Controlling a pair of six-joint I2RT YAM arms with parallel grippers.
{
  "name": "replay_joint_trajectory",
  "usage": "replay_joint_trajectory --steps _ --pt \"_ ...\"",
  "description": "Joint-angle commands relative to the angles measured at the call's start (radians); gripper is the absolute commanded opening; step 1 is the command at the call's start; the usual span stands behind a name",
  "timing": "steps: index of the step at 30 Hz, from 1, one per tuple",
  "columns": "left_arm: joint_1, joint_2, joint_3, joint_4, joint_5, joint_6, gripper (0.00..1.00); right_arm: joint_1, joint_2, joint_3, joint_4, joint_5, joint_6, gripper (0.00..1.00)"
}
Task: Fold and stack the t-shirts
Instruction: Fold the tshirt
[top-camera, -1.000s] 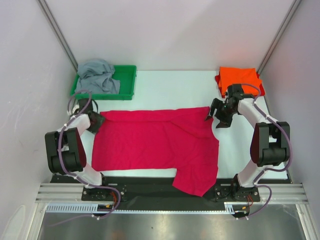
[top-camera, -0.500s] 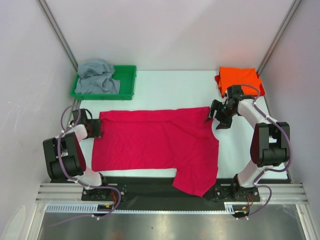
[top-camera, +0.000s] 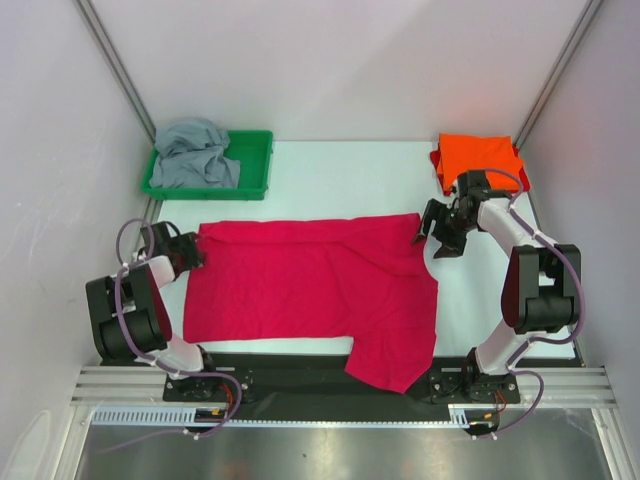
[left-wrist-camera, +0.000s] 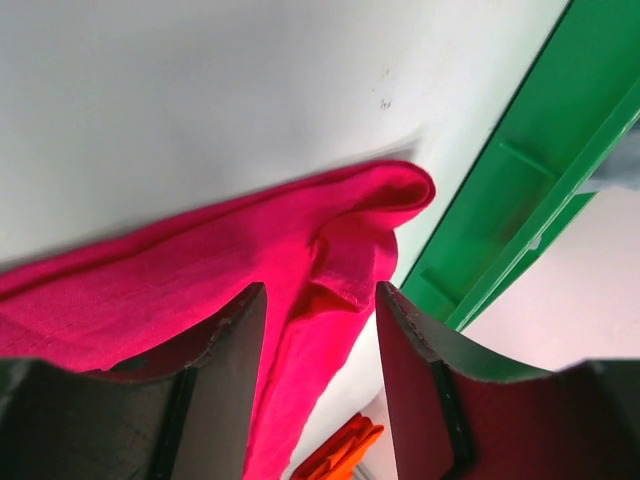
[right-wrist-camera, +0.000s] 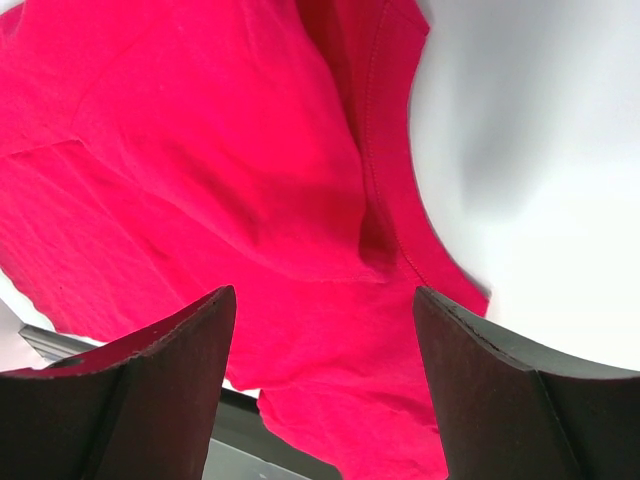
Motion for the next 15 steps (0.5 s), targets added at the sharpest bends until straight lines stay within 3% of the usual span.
replay_joint_trajectory --steps 1,15 --pt "0.018 0.03 0.006 0.06 0.019 -0.069 0.54 -0.003 -0.034 0.01 0.001 -0.016 -0.014 0.78" --pt "0.021 0.098 0.037 0.114 0.041 -0.118 0.45 0.014 -0.028 0.004 0.015 -0.013 0.003 0.77"
